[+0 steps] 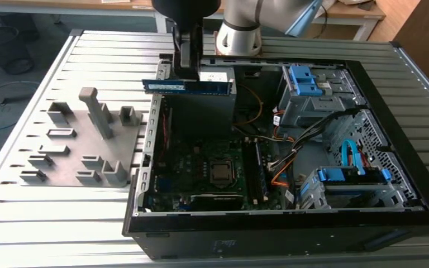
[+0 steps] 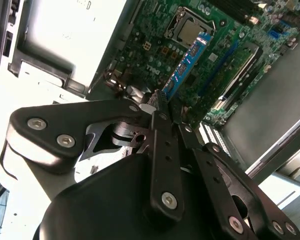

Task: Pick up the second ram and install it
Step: 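Pick up the second ram and move it above second insertion slot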

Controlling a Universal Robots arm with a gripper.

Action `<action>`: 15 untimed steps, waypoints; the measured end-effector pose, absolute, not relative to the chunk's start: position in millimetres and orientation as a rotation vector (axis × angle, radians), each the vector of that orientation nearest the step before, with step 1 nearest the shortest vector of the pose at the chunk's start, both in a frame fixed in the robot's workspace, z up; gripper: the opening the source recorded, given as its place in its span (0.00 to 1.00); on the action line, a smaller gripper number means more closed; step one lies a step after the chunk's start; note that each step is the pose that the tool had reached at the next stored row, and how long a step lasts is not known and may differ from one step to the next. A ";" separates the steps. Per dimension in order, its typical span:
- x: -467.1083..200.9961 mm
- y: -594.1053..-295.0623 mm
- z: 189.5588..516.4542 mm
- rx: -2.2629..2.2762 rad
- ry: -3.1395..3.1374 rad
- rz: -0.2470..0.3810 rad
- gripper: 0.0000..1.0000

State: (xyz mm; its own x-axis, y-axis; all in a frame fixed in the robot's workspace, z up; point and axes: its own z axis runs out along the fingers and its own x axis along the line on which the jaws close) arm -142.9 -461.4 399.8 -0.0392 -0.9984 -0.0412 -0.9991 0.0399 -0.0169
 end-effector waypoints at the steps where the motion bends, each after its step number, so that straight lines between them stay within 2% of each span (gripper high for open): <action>1: -141.3 -461.4 399.8 -2.148 2.235 0.025 0.14; 15: -118.6 -461.1 399.5 -2.148 2.235 0.025 0.14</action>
